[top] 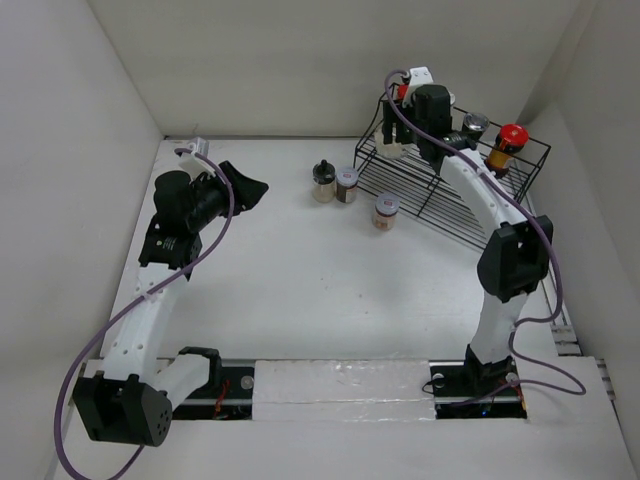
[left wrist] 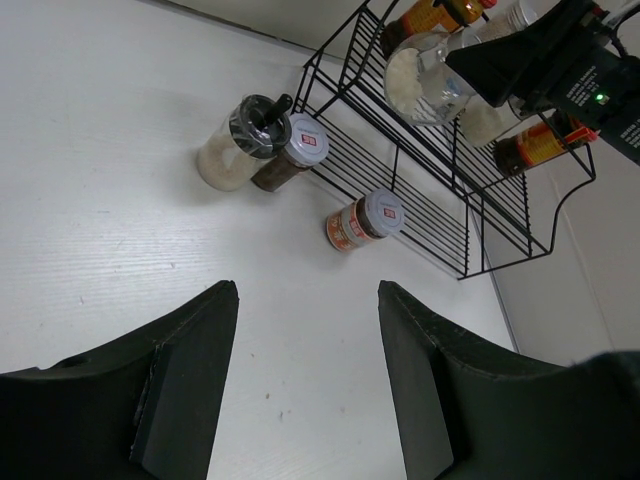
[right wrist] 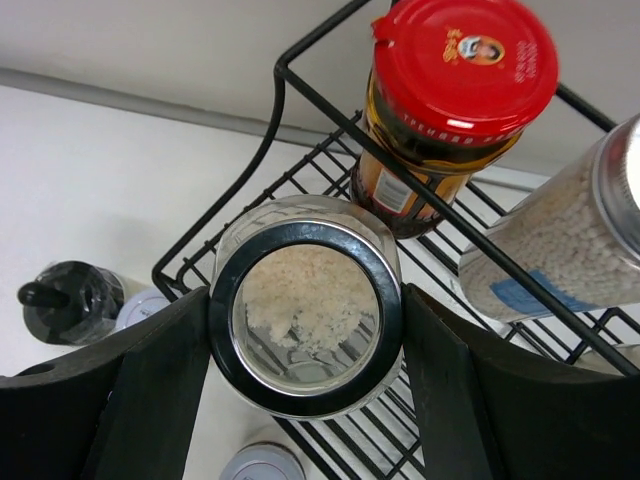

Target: Organize the condiment bottles

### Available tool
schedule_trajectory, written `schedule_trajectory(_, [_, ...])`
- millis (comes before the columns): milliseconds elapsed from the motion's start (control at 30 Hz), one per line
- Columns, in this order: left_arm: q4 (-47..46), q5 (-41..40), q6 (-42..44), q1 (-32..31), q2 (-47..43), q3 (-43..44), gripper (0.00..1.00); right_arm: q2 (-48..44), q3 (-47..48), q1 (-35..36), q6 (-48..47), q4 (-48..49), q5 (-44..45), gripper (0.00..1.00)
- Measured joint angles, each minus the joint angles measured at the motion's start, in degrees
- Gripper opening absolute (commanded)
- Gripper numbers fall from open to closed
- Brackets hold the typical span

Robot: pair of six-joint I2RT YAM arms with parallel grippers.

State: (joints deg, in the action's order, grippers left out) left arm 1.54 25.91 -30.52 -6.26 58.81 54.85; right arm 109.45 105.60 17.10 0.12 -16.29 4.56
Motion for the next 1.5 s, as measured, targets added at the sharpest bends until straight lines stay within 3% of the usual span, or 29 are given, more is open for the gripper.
schedule_trajectory(200, [0.0, 0.0, 0.0, 0.0, 0.0, 0.0, 0.54, 1.3, 0.4, -0.2, -0.3, 0.3, -1.1, 0.88])
schedule_trajectory(367, [0.0, 0.0, 0.0, 0.0, 0.0, 0.0, 0.54, 1.3, 1.6, -0.2, -0.3, 0.5, -2.0, 0.98])
schedule_trajectory(533, [0.0, -0.1, 0.0, 0.0, 0.0, 0.0, 0.54, -2.2, -1.7, 0.0, -0.4, 2.1, -1.4, 0.98])
schedule_trajectory(733, [0.0, -0.2, 0.0, 0.0, 0.6, 0.0, 0.54, -21.9, -25.8, 4.3, 0.8, 11.6, 3.5, 0.88])
schedule_trajectory(833, [0.0, -0.3, 0.0, 0.0, 0.8, 0.0, 0.54, -27.8, -36.2, 7.9, 3.0, 17.1, 5.1, 0.9])
schedule_trajectory(1033, [0.0, -0.2, 0.0, 0.0, 1.1, 0.0, 0.54, -21.4, -42.9, 11.7, 5.1, 19.7, 6.6, 0.99])
schedule_trajectory(1500, [0.0, -0.4, 0.0, 0.0, 1.1, 0.0, 0.54, -17.2, -46.9, 13.3, 11.1, 19.5, 17.0, 0.99])
